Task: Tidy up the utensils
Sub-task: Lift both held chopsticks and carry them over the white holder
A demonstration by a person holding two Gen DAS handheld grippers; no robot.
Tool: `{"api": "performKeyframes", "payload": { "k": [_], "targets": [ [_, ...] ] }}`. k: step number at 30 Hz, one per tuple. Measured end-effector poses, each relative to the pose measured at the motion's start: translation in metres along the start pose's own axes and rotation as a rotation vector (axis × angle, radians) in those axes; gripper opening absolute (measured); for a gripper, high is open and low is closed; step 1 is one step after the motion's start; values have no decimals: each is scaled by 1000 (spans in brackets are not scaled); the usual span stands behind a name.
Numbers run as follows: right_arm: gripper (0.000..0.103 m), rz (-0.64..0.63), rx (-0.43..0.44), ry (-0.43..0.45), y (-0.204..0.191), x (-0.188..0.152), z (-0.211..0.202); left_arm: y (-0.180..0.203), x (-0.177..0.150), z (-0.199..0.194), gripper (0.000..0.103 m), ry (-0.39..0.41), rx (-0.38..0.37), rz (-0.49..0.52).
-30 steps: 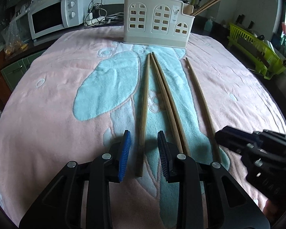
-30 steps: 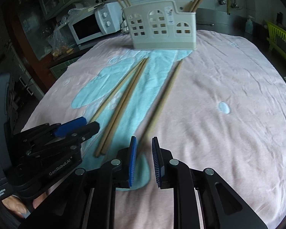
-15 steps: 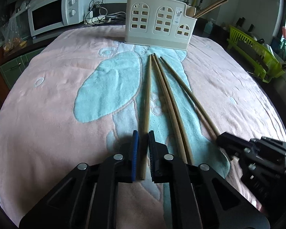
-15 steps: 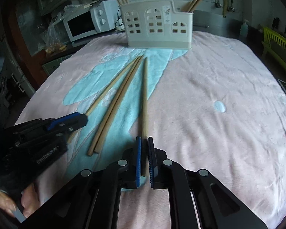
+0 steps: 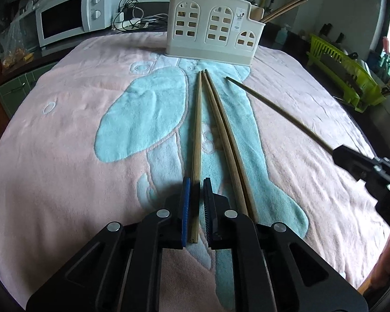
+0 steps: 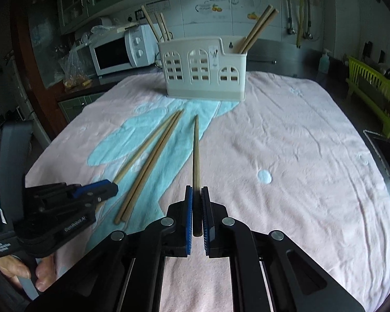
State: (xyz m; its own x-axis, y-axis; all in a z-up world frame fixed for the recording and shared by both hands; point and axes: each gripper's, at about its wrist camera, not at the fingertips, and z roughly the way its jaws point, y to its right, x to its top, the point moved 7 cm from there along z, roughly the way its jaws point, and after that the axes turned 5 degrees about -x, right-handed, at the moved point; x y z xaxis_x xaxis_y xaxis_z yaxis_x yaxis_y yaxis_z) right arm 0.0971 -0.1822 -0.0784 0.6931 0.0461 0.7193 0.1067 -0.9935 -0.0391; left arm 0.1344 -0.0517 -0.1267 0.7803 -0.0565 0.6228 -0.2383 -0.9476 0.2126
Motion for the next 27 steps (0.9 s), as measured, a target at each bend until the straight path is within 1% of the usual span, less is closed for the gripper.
{"api": "performKeyframes", "payload": {
  "k": [6,11,15,18,24,27],
  "targets": [
    [7,-15,4,52,1,15,-12,-2,2,1,10,-21,-11,-27],
    [7,-26,6,88,3,29,-20,0,3,1,7,-33,9,-5],
    [7,-31,5,110,7,37,-25,2,6,-3,6,-24,-14,-7],
    [7,-37,-1,125,9,43,-29,4,15,-13,6,12,-12,10],
    [7,-36,6,157,12,58,-34,5,41,-39,6,136,-10,25],
    [7,-42,14,175,10,68,-35,4,55,-52,6,213,-1,38]
  ]
}}
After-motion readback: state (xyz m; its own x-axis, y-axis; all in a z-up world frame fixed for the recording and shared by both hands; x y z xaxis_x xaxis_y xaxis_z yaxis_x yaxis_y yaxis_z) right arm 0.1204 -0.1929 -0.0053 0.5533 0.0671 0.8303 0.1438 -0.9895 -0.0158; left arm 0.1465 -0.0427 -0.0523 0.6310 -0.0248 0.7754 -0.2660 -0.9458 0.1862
